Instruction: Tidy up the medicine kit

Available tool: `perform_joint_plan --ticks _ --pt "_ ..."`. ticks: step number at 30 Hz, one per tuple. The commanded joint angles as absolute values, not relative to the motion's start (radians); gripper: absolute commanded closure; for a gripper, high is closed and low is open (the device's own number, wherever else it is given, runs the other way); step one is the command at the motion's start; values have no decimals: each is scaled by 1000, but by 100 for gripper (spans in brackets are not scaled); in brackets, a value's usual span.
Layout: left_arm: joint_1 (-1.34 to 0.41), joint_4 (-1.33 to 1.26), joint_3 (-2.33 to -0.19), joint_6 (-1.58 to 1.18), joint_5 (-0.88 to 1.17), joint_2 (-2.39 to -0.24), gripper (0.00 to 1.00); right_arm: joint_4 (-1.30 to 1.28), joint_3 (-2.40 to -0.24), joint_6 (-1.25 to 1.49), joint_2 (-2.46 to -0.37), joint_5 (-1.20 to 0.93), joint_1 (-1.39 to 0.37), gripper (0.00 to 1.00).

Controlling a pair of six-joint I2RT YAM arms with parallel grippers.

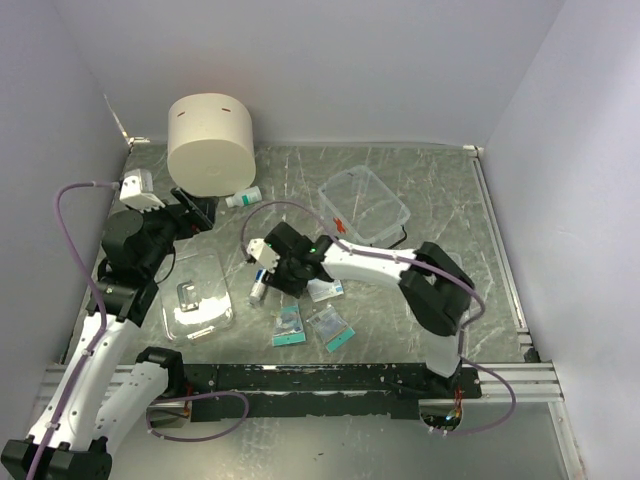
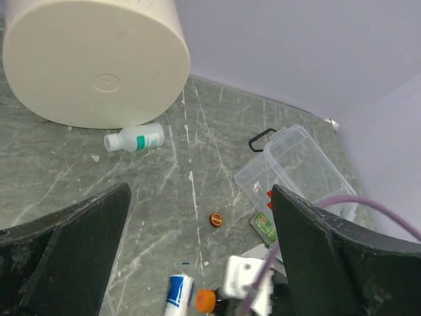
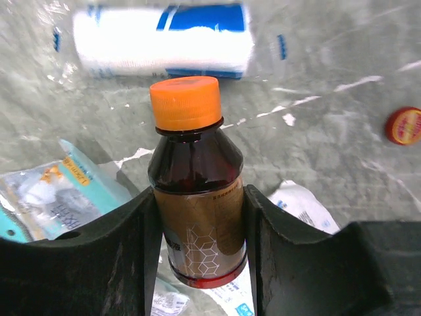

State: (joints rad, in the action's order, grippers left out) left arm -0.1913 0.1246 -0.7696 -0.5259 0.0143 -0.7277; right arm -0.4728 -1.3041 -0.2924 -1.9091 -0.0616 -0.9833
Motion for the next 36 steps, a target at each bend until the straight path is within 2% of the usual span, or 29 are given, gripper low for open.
perform_joint_plan --ticks 1,7,12,17,25,36 --pt "-179 111 -746 -573 -7 -728 0 -260 -1209 -165 -1706 -19 -985 62" --pt "-179 65 -738 -573 60 -748 1 -13 -1016 167 -1473 105 -957 62" --pt "-179 48 -748 -554 135 -770 5 -17 -981 418 -1388 171 -854 63" --pt "-179 54 -753 -567 207 -799 7 -72 -965 571 -1388 227 -787 66" --pt "-193 61 -772 -609 474 -950 11 -81 -908 699 -1400 226 -706 67" --pt "-250 -38 -765 -652 495 -1046 12 -176 -791 684 -1256 308 -584 68"
